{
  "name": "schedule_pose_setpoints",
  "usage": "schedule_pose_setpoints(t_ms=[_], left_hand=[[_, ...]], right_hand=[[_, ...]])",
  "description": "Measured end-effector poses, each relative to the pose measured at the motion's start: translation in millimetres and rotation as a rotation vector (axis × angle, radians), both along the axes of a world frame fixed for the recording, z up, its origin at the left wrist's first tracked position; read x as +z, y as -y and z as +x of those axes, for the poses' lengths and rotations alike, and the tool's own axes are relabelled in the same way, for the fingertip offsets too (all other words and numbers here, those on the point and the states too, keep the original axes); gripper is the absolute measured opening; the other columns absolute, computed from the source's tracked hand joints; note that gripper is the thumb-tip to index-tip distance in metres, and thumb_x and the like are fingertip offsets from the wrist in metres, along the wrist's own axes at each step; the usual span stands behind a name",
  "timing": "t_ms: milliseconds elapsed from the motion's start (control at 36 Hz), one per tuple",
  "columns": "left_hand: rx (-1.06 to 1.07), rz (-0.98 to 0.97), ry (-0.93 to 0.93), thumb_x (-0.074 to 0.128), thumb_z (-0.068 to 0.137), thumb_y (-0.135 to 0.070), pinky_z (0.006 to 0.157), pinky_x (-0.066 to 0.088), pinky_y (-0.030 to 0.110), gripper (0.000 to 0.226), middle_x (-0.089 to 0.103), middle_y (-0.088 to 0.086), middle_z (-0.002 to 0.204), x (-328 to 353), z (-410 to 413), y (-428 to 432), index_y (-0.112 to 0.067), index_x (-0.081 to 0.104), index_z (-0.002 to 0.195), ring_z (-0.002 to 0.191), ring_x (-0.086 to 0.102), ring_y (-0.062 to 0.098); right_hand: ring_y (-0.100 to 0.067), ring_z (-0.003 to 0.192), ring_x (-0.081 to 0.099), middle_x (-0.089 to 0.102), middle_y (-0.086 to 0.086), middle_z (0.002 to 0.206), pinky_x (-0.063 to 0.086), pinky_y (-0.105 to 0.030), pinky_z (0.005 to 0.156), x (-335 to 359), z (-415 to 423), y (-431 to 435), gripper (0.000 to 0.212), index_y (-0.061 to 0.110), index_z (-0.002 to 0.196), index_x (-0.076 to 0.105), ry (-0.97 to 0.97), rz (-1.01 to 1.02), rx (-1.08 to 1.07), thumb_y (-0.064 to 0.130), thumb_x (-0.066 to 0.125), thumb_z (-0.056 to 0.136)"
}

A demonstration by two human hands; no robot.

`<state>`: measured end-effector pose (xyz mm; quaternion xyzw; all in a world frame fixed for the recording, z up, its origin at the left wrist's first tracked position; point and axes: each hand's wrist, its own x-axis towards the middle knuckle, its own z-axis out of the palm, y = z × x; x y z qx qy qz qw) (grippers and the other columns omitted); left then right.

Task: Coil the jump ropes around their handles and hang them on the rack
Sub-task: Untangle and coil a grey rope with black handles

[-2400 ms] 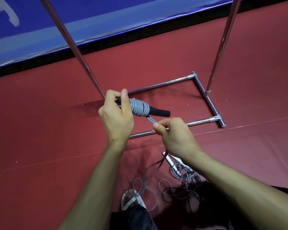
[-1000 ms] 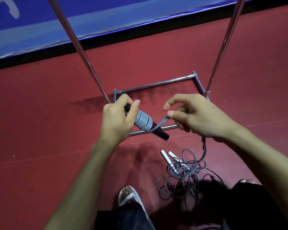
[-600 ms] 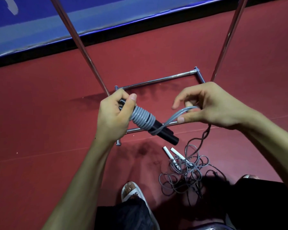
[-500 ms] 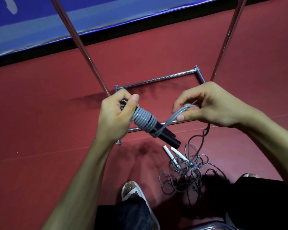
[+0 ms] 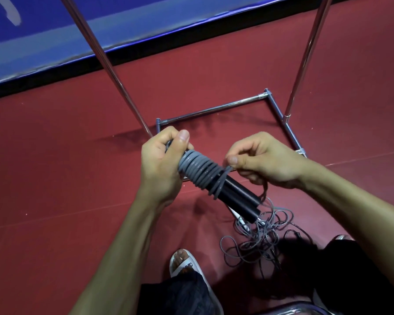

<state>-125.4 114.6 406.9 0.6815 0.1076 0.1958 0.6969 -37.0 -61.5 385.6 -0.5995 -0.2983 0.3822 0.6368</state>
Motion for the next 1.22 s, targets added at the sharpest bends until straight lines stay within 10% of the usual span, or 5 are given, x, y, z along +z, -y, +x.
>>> schedule_pose_setpoints(t_ms=[167,528,722,1028,1222], left_hand=[[0.062,-0.153,-0.016,0.053,0.087,-0.025,0.057,0.035,0.043,0.033,0.045,0.011,0.059,-1,6,-4,-0.022,0.055,0.054,0.063,0.041,0.037],[0.043,-0.130,-0.004,0.053,0.088,-0.021,0.049,0.040,0.030,0.030,0.046,0.015,0.064,-3,3,-9,-0.013,0.051,0.059,0.060,0.042,0.034],[-0.001,-0.150,-0.011,0.058,0.087,-0.027,0.052,0.038,0.064,0.032,0.045,0.010,0.056,-4,2,-5,-0.024,0.055,0.055,0.053,0.044,0.027],[0.223,-0.336,0.070,0.041,0.102,-0.008,0.045,0.038,0.021,0.040,0.042,-0.007,0.048,3,15,1,-0.009,0.041,0.062,0.041,0.038,0.006],[0.275,-0.463,0.047,0.041,0.102,-0.010,0.045,0.039,0.020,0.037,0.040,-0.004,0.050,0,23,27,-0.009,0.039,0.065,0.043,0.039,0.007]], right_hand=[[-0.013,0.040,0.029,0.040,-0.006,0.050,0.026,-0.016,0.038,0,-3,-2,0.041,0.026,0.087,0.074,-0.028,0.163,0.061,0.056,0.084,0.061],[-0.026,0.048,0.040,0.054,-0.015,0.068,0.039,-0.029,0.042,22,-3,-3,0.018,0.023,0.078,0.071,0.409,-0.034,0.008,0.032,0.060,0.090],[-0.006,0.044,0.036,0.042,0.007,0.050,0.034,-0.016,0.046,7,-4,-1,0.038,0.024,0.053,0.059,-0.117,-0.036,0.262,0.043,0.067,0.085],[-0.024,0.051,0.025,0.039,-0.014,0.068,0.023,-0.025,0.052,0,-6,-17,0.024,0.021,0.073,0.073,-0.119,0.080,-0.124,0.043,0.070,0.082],[-0.014,0.045,0.042,0.049,-0.007,0.056,0.036,-0.023,0.048,-4,-4,-17,0.038,0.010,0.070,0.064,-0.346,0.087,-0.120,-0.016,0.041,0.084]])
